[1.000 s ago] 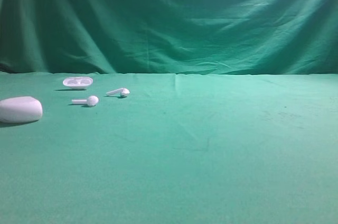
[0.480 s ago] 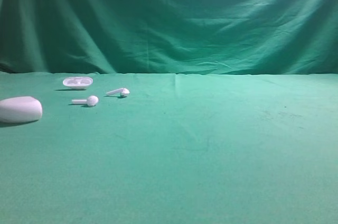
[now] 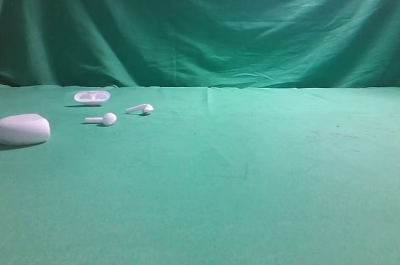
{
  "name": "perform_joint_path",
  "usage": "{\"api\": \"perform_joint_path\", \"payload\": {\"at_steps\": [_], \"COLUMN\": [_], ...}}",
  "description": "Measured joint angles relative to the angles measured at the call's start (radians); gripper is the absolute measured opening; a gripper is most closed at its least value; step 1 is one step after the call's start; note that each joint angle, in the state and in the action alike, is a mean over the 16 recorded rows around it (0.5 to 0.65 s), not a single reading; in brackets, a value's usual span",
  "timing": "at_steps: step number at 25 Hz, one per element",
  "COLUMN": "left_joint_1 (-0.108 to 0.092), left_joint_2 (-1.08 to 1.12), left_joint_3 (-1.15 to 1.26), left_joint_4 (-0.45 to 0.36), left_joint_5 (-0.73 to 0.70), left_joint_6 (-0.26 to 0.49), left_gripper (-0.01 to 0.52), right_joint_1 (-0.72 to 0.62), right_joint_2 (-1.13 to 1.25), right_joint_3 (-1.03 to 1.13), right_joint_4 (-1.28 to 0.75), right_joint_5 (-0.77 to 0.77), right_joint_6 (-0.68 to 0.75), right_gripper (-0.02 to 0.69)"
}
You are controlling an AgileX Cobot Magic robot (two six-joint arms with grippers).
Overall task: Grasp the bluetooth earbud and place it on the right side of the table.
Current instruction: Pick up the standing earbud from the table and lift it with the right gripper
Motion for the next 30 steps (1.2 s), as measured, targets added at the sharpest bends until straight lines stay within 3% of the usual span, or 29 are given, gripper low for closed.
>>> {"api": "perform_joint_path", "payload": {"at_steps": [6, 16, 23, 30], "left_joint_1": [0.0, 0.0, 0.0, 0.0], "left_joint_2": [0.0, 0.0, 0.0, 0.0], "left_joint_3": [0.0, 0.0, 0.0, 0.0], "left_joint_4": [0.0, 0.0, 0.0, 0.0], "left_joint_5": [0.0, 0.0, 0.0, 0.0], "left_joint_6": [0.0, 0.0, 0.0, 0.0], "left_gripper": [0.0, 0.0, 0.0, 0.0], "right_joint_1": [0.0, 0.0, 0.02, 0.131], "right_joint_2": [0.092, 0.496, 0.844, 1.176], "right_joint_3": [-0.134, -0.419, -0.56, -0.758], "right_joint_4": [0.048, 0.069, 0.139, 0.21], "right_joint_5": [-0.001, 0.38, 0.528, 0.599], "right_joint_6": [-0.012, -0.058, -0.26, -0.496], "right_gripper": [0.0, 0.0, 0.0, 0.0]}}
